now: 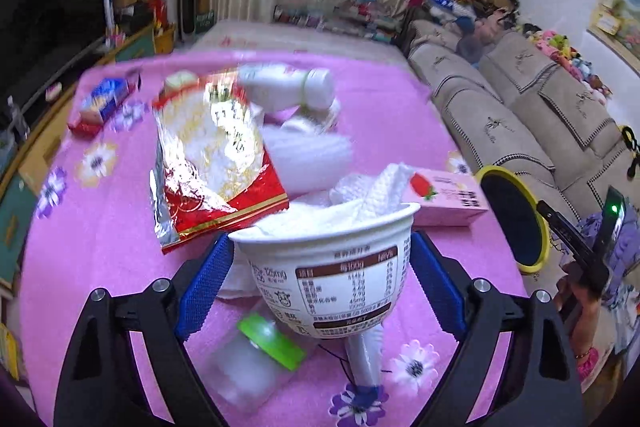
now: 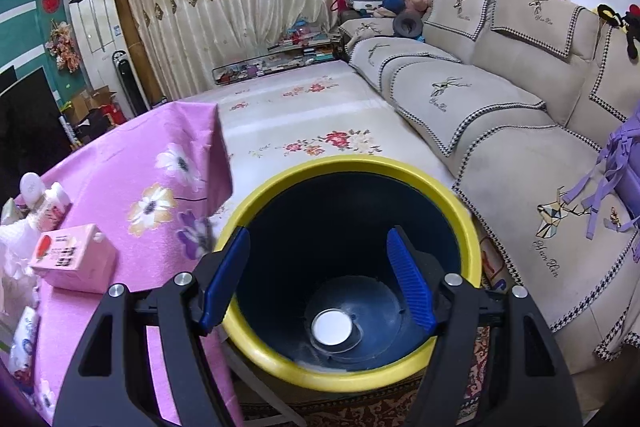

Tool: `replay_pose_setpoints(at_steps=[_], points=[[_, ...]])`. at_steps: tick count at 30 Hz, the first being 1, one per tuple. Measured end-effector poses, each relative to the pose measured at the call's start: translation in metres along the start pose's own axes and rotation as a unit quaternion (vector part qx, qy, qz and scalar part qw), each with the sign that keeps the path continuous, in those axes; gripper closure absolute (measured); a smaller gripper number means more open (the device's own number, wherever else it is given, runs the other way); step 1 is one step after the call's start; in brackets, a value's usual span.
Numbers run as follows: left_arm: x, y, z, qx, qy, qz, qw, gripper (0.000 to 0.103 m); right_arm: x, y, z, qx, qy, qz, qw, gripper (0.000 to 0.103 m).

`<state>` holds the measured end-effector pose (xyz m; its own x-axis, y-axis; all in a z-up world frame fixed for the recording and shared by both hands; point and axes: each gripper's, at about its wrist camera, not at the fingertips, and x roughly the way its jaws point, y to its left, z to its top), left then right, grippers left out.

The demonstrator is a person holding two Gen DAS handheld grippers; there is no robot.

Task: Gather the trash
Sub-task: 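Reach the left tool to the white yogurt cup and close on it, then carry the yogurt cup with the left tool over the bin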

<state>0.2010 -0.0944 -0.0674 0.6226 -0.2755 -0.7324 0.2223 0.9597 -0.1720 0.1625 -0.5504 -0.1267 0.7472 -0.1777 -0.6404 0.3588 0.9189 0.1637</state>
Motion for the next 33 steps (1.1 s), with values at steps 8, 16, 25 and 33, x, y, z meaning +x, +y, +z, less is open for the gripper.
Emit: replay_pose_setpoints(at_steps=[8,16,25,33], points=[[-0.039,-0.022,-0.003,0.04,-0.024,-0.02,0.9987,0.016,-0.036,0.036,0.008,-0.038,-0.036,0.047,0.998,0.036],[-0.072,-0.015,0.014,0.059,-0.023,-0.044,0.997,0.016,-0.045,0.051,0.007,-0.054,-0.034,0.063,0.996,0.036],[-0.085,-0.007,0.032,0.056,-0.025,-0.073,0.9954,0.02,-0.078,0.121,-0.004,-0.17,-0.02,0.222,0.96,0.036],[-0.107,-0.014,0.05,0.072,-0.054,-0.088,0.9921,0.02,-0.105,0.183,-0.017,-0.219,-0.01,0.33,0.918,0.036]])
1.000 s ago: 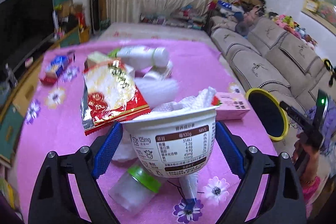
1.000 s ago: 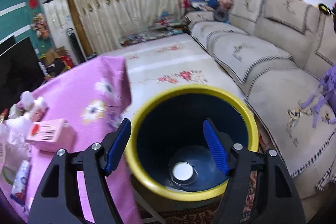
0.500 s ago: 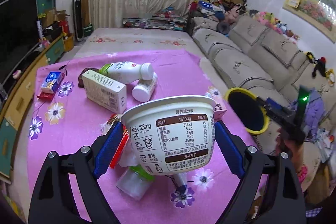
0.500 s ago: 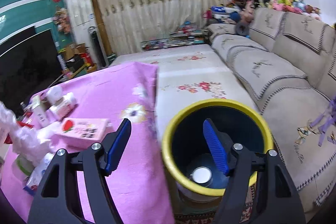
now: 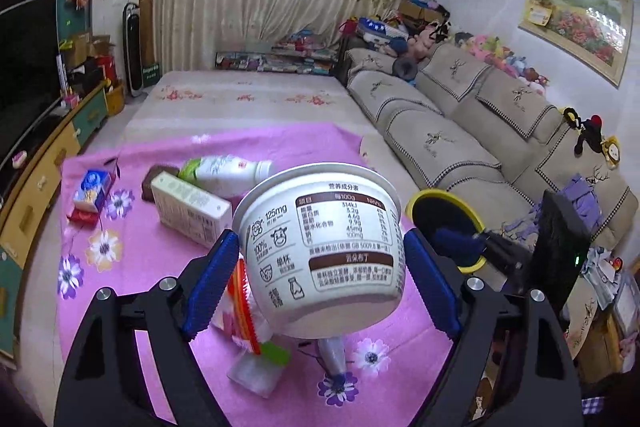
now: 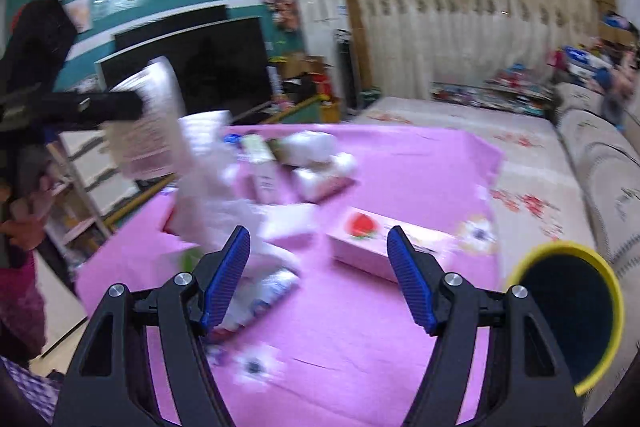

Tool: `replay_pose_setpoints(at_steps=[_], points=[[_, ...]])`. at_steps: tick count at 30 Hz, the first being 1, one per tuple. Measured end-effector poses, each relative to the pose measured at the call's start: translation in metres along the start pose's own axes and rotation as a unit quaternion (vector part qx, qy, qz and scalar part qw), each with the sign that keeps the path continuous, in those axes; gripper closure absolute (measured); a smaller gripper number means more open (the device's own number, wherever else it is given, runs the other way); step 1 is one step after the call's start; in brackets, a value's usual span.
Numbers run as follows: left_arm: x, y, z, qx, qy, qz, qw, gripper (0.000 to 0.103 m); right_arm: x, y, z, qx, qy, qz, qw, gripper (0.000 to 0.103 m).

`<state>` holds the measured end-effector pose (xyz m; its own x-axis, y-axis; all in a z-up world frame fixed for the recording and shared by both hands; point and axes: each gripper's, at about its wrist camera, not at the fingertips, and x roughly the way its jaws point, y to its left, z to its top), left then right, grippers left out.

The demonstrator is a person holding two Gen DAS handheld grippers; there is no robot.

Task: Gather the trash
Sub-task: 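Carry the yogurt cup with the left tool over the bin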

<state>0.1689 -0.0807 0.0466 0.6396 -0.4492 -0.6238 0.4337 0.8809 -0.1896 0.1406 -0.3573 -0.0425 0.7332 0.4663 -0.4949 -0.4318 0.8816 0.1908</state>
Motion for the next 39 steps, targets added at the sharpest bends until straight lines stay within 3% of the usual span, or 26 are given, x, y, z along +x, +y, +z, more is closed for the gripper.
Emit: replay_pose_setpoints(at_steps=[4,9,21,26,28,33,39], points=[[-0.017,-0.006,0.014,0.009,-0.025,-0.009,0.9996,0.02,0.005,0.024,0.01,-0.02,-0.01,0.038,0.999,0.036],[-0.03,-0.012,0.029,0.015,-0.045,-0.006,0.9988,0.02,0.004,0.032,0.018,-0.028,-0.018,0.044,0.998,0.036],[0.0,-0.036,0.031,0.026,-0.034,-0.039,0.9983,0.025,-0.061,-0.046,-0.009,0.048,-0.038,-0.067,0.996,0.036],[0.046,-0.037,0.01,0.027,0.007,-0.028,0.9992,0.025,-0.067,-0.071,-0.025,0.071,-0.027,-0.083,0.994,0.036],[0.072,-0.044,-0.009,0.049,0.046,-0.036,0.9971,0.019,-0.066,-0.08,-0.032,0.081,-0.021,-0.086,0.993,0.036],[0.125,-0.053,-0.04,0.117,0.125,-0.014,0.9852,0.018,-0.067,-0.088,-0.041,0.1,-0.018,-0.091,0.991,0.036],[0.163,-0.048,-0.046,0.19,0.161,0.021,0.9683,0.014,-0.066,-0.088,-0.046,0.103,-0.009,-0.098,0.99,0.036]])
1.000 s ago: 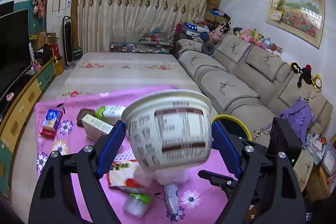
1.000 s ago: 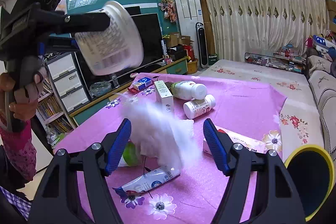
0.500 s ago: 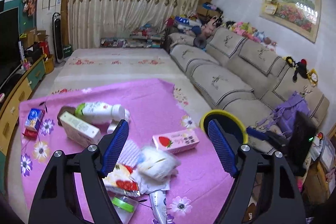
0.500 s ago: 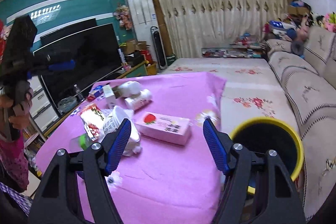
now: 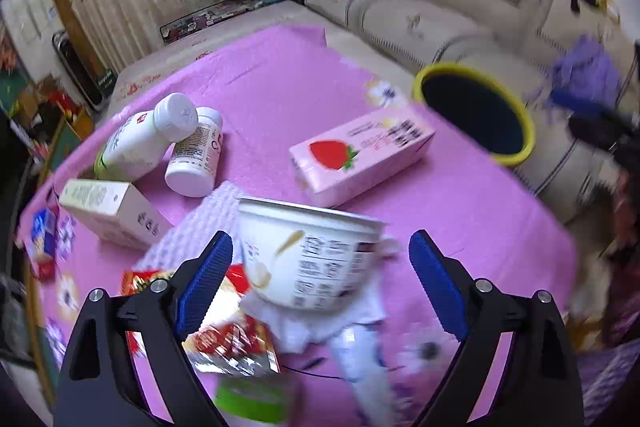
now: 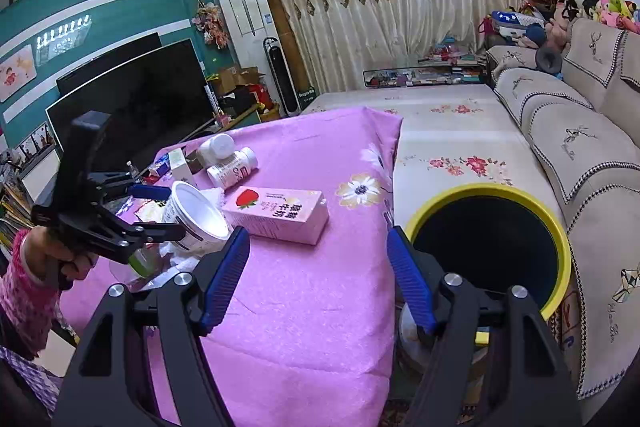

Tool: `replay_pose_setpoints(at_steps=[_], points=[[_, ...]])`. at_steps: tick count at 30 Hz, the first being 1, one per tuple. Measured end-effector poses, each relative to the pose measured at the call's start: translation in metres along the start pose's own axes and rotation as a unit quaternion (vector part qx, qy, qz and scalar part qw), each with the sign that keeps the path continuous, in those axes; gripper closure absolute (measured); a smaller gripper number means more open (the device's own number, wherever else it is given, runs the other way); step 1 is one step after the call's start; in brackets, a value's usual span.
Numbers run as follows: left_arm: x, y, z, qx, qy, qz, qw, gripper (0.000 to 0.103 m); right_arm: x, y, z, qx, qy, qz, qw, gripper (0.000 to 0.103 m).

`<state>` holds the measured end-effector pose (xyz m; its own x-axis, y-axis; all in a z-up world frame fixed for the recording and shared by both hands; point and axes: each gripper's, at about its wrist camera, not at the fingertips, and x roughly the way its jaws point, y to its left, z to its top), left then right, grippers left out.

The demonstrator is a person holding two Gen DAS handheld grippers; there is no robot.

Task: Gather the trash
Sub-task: 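Carry the yogurt cup with the left tool over the bin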

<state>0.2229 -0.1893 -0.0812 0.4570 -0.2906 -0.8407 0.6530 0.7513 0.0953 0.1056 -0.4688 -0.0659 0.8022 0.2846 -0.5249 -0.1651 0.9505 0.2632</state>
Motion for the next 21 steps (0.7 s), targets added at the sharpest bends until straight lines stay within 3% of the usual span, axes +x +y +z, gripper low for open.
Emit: replay_pose_setpoints(at_steps=[5,7,11,17,21], points=[[0.021,0.002,0.002,0.046,0.03,-0.01,0.9984,0.015,0.005,-0.001,-0.003,0.006,0.008,0.0,1.0,0.036],[0.024,0.005,0.005,0.042,0.034,-0.01,0.9985,0.024,0.007,-0.001,-0.003,0.008,0.01,0.001,1.0,0.036],[0.023,0.016,0.009,0.027,0.031,-0.029,0.9987,0.025,0.008,-0.002,-0.003,0.01,0.011,0.004,1.0,0.036],[-0.01,0.017,0.018,0.01,-0.006,-0.027,0.9996,0.025,0.001,-0.009,-0.004,0.014,0.004,-0.004,1.0,0.036],[-0.035,-0.002,0.043,0.021,-0.041,-0.033,0.9984,0.025,-0.017,-0.028,-0.003,0.03,-0.018,-0.033,0.999,0.036]])
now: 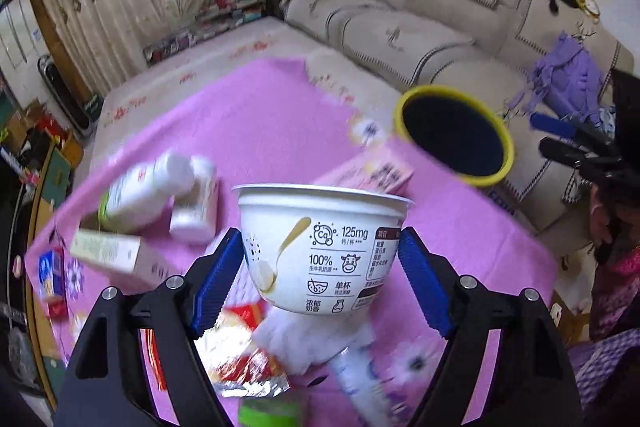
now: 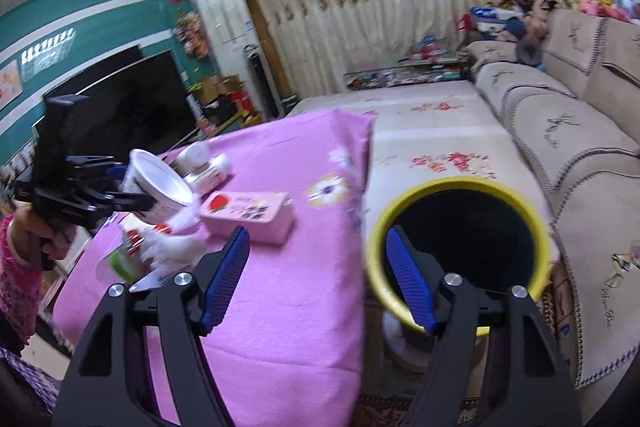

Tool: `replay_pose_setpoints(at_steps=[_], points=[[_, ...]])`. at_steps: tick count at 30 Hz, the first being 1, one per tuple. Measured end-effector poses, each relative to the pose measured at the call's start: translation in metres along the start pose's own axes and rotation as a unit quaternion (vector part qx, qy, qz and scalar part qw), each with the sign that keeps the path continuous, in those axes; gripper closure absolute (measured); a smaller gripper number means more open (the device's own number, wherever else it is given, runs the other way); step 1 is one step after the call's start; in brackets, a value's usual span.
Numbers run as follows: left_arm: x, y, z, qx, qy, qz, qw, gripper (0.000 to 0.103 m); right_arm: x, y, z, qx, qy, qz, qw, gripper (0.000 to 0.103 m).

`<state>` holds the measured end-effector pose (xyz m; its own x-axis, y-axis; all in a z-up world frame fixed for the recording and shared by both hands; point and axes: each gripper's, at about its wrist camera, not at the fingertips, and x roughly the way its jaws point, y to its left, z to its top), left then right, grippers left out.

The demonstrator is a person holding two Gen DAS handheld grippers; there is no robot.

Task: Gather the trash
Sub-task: 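Carry the yogurt cup with the left tool over the bin, then open the left tool to drop the yogurt cup into the bin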

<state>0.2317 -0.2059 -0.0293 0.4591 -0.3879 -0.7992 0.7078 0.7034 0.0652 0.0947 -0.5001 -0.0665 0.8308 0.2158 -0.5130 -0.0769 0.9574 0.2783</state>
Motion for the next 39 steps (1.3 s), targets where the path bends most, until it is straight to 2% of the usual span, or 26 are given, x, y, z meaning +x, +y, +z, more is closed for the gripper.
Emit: replay_pose_setpoints(at_steps=[3,7,15,21,26,27,30,32,35,39], points=[[0.0,-0.019,0.022,0.014,-0.015,-0.022,0.9995,0.025,-0.019,-0.024,0.0,0.023,-0.018,-0.034,0.999,0.036],[0.028,-0.051,0.058,0.032,-0.016,-0.055,0.9978,0.025,-0.037,-0.055,-0.006,0.05,-0.028,-0.067,0.996,0.036],[0.129,-0.125,0.123,0.062,0.042,-0.114,0.9906,0.025,-0.063,-0.103,-0.023,0.089,-0.033,-0.11,0.989,0.036],[0.209,-0.17,0.142,0.074,0.094,-0.117,0.9858,0.024,-0.071,-0.129,-0.038,0.109,-0.03,-0.127,0.985,0.036],[0.25,-0.186,0.145,0.075,0.121,-0.103,0.9844,0.023,-0.074,-0.147,-0.048,0.125,-0.025,-0.131,0.983,0.035],[0.255,-0.187,0.145,0.071,0.126,-0.1,0.9845,0.018,-0.074,-0.148,-0.049,0.126,-0.024,-0.131,0.983,0.035],[0.256,-0.187,0.146,0.057,0.123,-0.093,0.9864,0.016,-0.073,-0.152,-0.05,0.13,-0.023,-0.128,0.983,0.034],[0.24,-0.179,0.144,0.049,0.112,-0.091,0.9883,0.016,-0.071,-0.151,-0.051,0.13,-0.023,-0.125,0.983,0.034],[0.193,-0.162,0.14,0.025,0.067,-0.087,0.9937,0.016,-0.068,-0.146,-0.051,0.127,-0.021,-0.12,0.984,0.034],[0.105,-0.129,0.121,-0.026,-0.024,-0.066,0.9972,0.007,-0.057,-0.136,-0.05,0.121,-0.012,-0.105,0.987,0.034]])
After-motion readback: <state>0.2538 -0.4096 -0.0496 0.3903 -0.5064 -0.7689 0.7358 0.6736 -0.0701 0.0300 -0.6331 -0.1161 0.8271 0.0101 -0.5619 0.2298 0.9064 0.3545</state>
